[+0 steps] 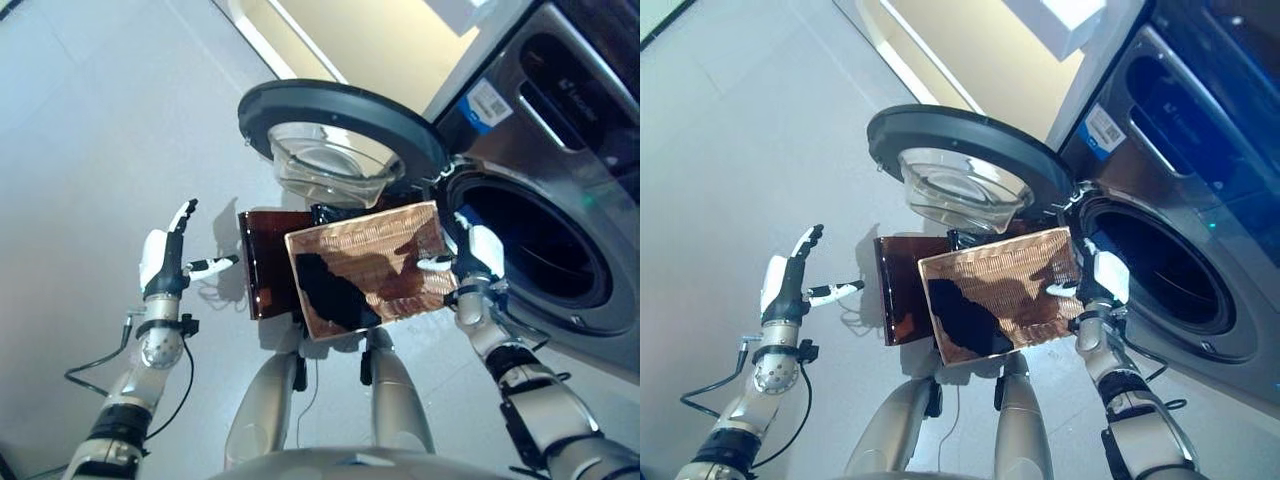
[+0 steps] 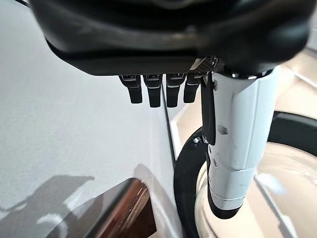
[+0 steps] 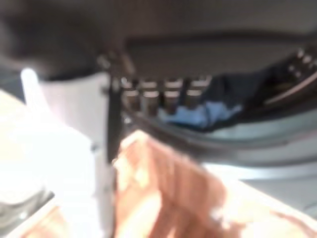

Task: Pick up the clothes and place them into the washing machine

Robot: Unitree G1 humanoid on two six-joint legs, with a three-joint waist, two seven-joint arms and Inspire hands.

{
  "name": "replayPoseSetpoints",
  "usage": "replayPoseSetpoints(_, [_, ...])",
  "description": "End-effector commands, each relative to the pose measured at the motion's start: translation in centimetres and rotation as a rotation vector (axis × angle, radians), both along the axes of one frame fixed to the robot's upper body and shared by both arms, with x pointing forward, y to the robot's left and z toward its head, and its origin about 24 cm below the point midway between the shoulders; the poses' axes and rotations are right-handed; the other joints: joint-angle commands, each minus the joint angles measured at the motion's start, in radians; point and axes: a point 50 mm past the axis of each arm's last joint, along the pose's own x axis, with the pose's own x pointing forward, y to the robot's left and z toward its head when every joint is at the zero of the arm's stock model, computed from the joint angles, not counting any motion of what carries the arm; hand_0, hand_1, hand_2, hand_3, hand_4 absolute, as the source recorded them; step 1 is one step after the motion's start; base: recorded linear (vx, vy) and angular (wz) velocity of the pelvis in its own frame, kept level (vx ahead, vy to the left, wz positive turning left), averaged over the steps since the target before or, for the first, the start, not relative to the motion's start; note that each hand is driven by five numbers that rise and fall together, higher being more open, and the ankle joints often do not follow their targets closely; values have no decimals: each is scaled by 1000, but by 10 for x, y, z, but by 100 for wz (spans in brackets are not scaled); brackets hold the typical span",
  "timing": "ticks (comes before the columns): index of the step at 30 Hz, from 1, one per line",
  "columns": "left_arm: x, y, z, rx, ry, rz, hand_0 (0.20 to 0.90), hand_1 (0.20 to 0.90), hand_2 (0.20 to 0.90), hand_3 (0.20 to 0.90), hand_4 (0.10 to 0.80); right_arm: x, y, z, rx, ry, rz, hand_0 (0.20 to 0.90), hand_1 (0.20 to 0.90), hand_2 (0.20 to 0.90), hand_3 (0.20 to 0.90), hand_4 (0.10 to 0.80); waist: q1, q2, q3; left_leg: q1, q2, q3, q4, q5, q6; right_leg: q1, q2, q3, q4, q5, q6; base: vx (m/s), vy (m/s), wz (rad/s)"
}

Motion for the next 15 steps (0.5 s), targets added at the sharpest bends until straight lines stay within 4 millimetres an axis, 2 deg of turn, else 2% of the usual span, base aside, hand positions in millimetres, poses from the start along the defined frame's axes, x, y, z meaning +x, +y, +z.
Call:
replayPoseSetpoints(1, [-4, 13, 14, -2, -107, 52, 900, 900, 900, 900, 800, -7, 4, -4, 35, -42, 5, 900, 900, 900, 900, 800, -6, -36, -82, -15, -34, -4, 62, -108, -39, -4, 21, -15, -29, -15, -8, 4, -13, -4])
replayPoseSetpoints(7, [-5, 17, 11, -6, -104, 95, 900, 900, 900, 900, 800, -15, 22, -12, 135, -76, 16, 900, 900, 900, 900, 800, -19, -43, -65, 10, -30, 5, 64, -113, -38, 20, 28, -8, -24, -21, -11, -6, -2, -8])
replayPoseSetpoints(15, [-6, 21, 16, -6, -130, 107, 900, 900, 900, 900, 800, -21, 35, -13, 145, -82, 98, 900, 900, 900, 900, 800, -23, -36, -57, 2, -30, 10, 59, -105, -42, 10, 29, -4, -28, -18, -12, -4, -2, -4])
